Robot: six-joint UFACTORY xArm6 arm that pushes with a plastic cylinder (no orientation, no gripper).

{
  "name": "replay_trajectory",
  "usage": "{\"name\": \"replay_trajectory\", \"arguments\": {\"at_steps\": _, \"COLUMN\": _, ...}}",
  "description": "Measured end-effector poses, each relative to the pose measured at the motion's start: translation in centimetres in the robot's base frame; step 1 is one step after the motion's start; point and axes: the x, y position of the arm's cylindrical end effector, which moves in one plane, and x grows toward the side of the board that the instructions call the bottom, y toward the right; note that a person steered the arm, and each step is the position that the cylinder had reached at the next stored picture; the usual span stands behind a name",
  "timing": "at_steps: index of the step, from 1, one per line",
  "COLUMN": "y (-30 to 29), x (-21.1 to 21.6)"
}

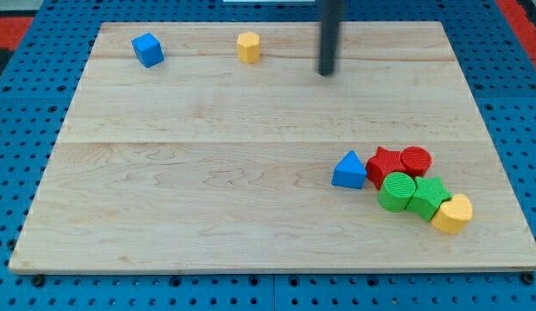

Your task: Separate the yellow heart from the group of blocks

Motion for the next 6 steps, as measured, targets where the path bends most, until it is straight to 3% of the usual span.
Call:
{"name": "replay_trajectory", "arguments": {"at_steps": 1, "y": 11.3, "x": 8.4}}
{"name": "replay_trajectory", "arguments": {"at_steps": 2, "y": 16.2, "x": 16.4}}
{"name": "replay_trajectory", "arguments": {"at_steps": 3, "y": 10.2, "x": 21.4}}
{"name": "replay_trajectory", "arguments": {"at_steps": 5, "y": -3.5, "x": 21.9}}
{"name": "replay_trajectory", "arguments": {"at_steps": 6, "y": -0.8, "x": 21.0}}
